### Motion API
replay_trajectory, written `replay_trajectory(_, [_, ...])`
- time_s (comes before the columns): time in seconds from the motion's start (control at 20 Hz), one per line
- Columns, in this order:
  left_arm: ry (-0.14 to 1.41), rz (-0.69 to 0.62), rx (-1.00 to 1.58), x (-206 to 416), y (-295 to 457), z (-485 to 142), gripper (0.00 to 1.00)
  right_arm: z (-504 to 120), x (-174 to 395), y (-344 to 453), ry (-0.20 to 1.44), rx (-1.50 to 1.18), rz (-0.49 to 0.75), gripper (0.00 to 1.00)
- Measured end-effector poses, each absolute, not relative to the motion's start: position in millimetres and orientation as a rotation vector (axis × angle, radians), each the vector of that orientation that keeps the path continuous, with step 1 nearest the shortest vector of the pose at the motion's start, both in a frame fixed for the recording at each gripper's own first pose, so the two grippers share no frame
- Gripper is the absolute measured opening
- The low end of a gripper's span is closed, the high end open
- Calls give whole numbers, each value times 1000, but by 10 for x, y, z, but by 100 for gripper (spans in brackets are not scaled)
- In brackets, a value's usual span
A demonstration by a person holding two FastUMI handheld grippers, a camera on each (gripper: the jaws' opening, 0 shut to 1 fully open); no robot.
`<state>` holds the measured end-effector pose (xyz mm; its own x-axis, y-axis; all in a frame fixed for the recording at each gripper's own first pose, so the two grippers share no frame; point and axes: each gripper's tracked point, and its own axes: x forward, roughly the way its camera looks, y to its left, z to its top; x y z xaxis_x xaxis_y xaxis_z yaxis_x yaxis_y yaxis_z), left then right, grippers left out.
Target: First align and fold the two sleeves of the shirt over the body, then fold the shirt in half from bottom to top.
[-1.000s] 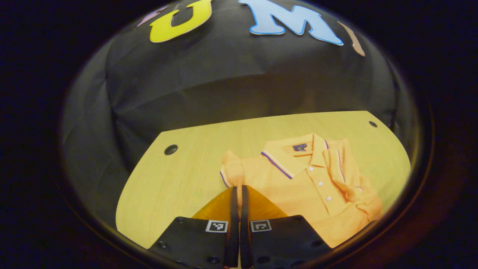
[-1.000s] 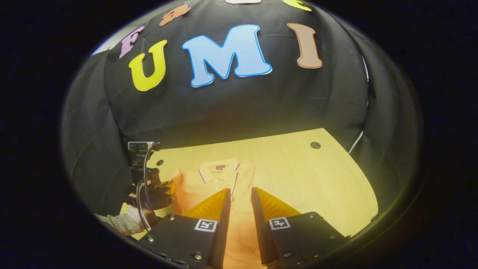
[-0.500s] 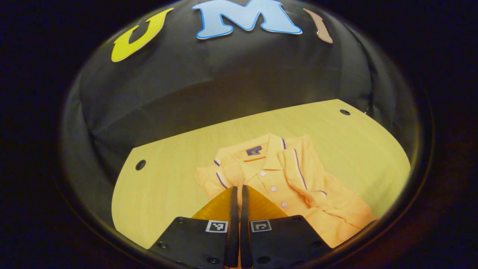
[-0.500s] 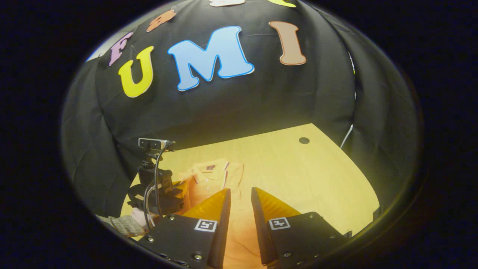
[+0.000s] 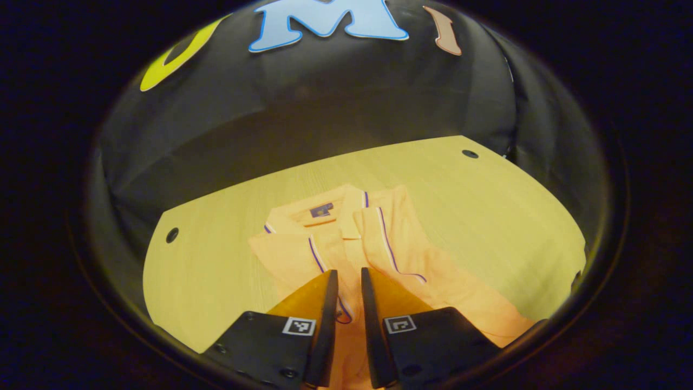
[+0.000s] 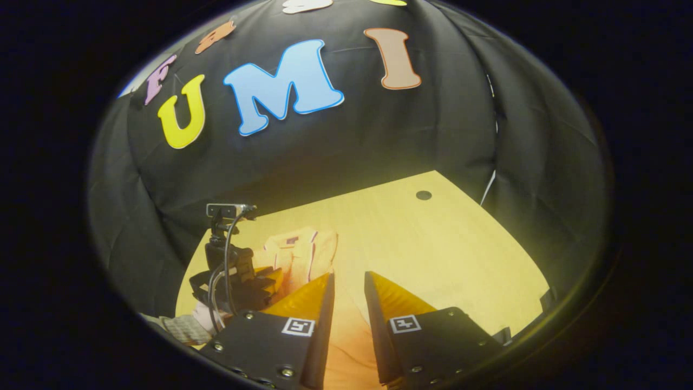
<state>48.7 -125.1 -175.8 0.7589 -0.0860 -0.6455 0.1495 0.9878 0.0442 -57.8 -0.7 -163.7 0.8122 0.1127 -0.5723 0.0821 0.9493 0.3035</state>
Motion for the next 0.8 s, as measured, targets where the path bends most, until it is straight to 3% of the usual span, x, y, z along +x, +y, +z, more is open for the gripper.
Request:
replay_trajectory(0.05, [693,-139,86,468,-1275,-1725,51,-1642,-594,-23,627,325,16,36])
replay_trajectory(0.15, [689,-145,80,430,-1305,-1680,82,-1670,-616,-30,632,326,19,36])
replay_trajectory(0.4, [667,-137,50,262,-1263,-1482,76,-1790,-657,18,663,304,57,36])
replay_trajectory(0.8, [695,-84,31,-561,-946,-1342,81,-2255,-960,155,828,261,182,36])
